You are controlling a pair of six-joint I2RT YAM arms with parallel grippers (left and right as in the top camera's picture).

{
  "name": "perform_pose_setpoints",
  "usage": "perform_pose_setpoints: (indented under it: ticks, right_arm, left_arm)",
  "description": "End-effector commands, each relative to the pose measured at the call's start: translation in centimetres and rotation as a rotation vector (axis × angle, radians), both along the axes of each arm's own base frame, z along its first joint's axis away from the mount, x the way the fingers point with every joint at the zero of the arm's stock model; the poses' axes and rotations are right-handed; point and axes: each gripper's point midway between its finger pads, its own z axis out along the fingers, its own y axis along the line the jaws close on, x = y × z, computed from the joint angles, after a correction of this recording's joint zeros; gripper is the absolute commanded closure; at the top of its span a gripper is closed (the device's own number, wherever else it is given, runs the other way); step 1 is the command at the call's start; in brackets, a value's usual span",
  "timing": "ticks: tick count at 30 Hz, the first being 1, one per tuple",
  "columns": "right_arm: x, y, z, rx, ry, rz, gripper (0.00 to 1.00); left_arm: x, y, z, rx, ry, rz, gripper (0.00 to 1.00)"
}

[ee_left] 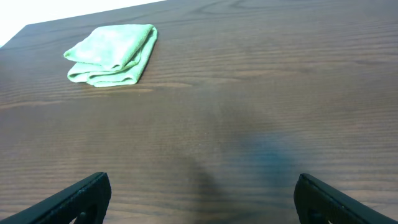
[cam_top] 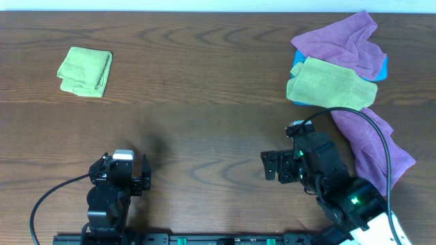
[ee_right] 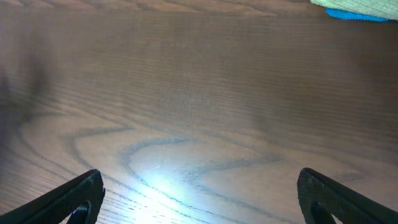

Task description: Fold the cloth

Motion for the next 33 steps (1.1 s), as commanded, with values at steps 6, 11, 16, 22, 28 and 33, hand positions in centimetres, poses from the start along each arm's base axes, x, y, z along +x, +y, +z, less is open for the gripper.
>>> perform_pose_setpoints:
  ticks: [6,11,16,22,28,33]
  right_arm:
    - [0.0,0.2,0.1,0.006,0.000,-0.003,0.01]
    - [0.0,0.2,0.1,0.006,-0.001,-0.002,0.01]
    - [0.7,-1.1,0.2,-0.093,-0.057,-0.004,0.01]
    - [2.8,-6.0,2.1,-0.318,-0.227,-0.023,0.01]
    - [2.1,-10.5,2.4,-0.337,-0.373,-0.158,0.01]
    - [0.0,-12.0,-1.5,-0.319,-0.409,-0.212,0.01]
  left_arm:
    - [0.0,0.1,-0.7,0.013,0.009,0.000,0.05]
    - [0.0,0.1,-0.7,0.013,0.009,0.000,0.05]
    - [0.0,0.1,-0.7,0.013,0.009,0.000,0.05]
    - [0.0,0.1,-0.7,0.013,0.009,0.000,0.04]
    - [0.0,0.1,-0.7,0.013,0.009,0.000,0.05]
    - [0.0,0.1,-0.7,0.013,0.009,0.000,0.05]
